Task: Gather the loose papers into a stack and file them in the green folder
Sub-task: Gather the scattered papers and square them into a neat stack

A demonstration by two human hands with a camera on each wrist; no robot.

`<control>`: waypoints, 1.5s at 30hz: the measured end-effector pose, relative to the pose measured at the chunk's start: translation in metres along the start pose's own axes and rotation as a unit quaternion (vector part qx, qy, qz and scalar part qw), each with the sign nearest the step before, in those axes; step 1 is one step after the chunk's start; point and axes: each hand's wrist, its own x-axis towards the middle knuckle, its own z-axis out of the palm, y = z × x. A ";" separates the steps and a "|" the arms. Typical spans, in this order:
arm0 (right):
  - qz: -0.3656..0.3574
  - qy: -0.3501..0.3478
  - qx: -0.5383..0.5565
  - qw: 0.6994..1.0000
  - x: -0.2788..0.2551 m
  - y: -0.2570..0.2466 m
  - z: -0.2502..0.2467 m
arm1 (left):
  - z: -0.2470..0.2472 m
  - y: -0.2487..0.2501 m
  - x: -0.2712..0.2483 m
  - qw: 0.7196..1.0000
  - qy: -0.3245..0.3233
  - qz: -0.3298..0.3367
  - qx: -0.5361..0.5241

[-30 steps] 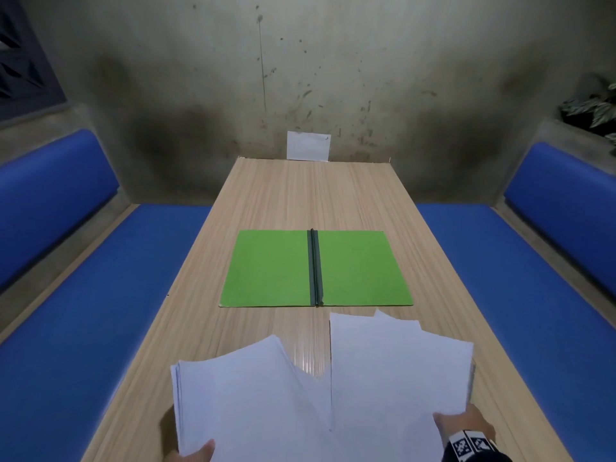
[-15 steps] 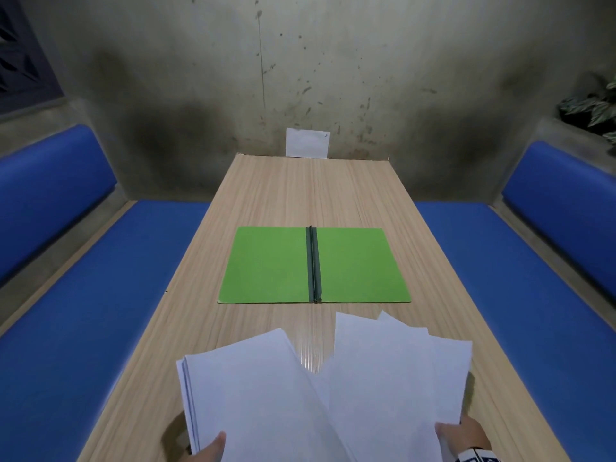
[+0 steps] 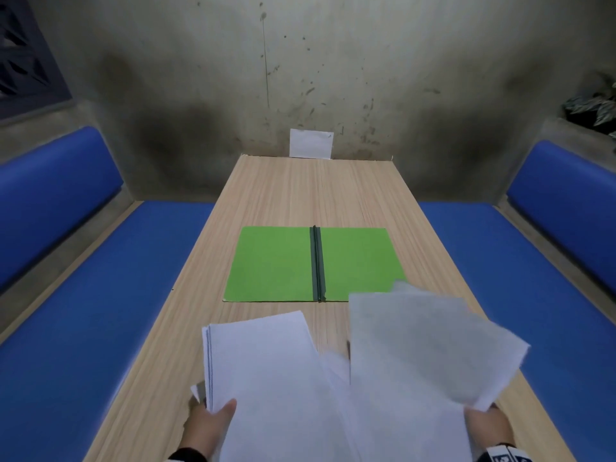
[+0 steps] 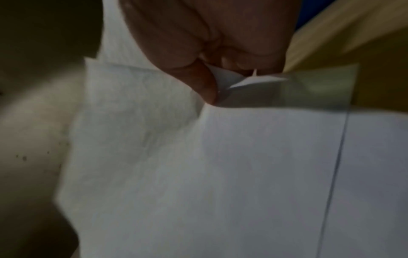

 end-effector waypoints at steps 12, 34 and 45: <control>-0.114 -0.089 0.038 0.989 0.002 -0.042 -0.012 | -0.021 0.039 0.005 0.991 -0.074 0.097 0.062; -0.125 -0.154 -0.278 0.940 -0.004 -0.028 0.029 | 0.003 -0.007 0.023 0.989 -0.094 0.070 0.095; -0.190 -0.043 0.191 0.962 0.009 -0.076 -0.051 | 0.003 -0.002 0.012 0.987 -0.128 0.086 0.050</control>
